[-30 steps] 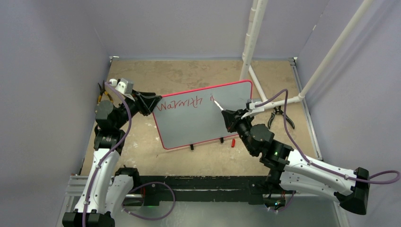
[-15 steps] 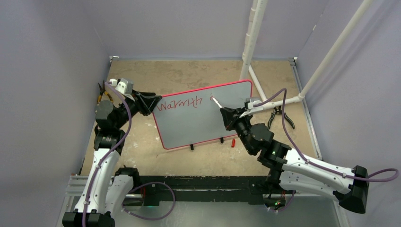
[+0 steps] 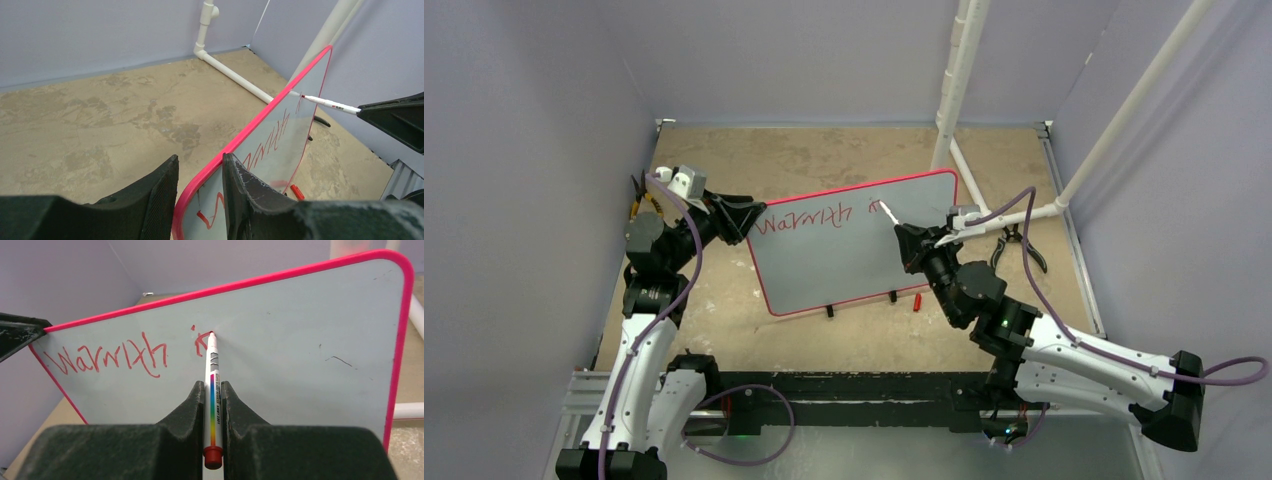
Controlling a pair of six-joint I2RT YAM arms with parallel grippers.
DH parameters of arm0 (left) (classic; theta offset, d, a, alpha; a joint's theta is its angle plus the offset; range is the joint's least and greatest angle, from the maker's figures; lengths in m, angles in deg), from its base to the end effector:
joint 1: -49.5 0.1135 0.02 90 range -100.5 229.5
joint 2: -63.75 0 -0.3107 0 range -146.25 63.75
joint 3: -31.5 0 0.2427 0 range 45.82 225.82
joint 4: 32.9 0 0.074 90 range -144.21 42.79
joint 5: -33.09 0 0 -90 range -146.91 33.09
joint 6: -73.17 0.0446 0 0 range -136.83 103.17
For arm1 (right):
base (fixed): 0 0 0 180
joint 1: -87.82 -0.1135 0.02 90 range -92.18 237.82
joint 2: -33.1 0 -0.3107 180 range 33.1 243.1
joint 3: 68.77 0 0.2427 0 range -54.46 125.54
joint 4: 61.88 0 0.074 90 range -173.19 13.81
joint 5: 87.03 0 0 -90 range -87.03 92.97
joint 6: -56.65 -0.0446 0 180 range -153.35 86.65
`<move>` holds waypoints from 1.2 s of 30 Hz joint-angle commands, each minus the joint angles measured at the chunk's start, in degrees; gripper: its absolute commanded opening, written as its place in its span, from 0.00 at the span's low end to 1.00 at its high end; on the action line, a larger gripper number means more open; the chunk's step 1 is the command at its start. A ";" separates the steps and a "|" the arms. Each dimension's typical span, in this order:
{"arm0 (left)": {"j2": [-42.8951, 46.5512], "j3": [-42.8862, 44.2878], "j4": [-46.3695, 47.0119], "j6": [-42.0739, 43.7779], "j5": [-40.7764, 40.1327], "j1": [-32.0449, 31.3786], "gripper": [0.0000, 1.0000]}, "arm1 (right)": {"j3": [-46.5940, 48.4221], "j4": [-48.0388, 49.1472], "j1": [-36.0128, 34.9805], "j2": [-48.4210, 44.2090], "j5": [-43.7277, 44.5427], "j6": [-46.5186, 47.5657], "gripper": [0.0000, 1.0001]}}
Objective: Write a sentence on the whiteboard
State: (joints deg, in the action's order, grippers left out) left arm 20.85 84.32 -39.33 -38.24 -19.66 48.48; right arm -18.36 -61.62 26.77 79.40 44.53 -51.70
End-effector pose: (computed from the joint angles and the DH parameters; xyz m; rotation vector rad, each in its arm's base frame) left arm 0.1403 -0.0295 0.3735 0.2606 1.5551 -0.7976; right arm 0.1007 0.1209 0.3637 0.0248 1.5403 0.5666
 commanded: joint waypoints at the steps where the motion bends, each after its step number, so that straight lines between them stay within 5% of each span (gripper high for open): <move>1: 0.36 -0.52 0.02 0.50 1.55 0.01 0.36 | 1.73 -0.84 0.50 -1.10 4.42 0.77 0.00; 36: 0.70 -0.70 -0.06 0.47 1.29 -0.02 0.36 | 0.36 -8.31 0.50 -1.49 1.60 -5.38 0.00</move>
State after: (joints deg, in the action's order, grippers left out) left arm 20.90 84.32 -39.42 -38.24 -19.68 48.48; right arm -18.36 -67.43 26.81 78.27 45.19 -57.36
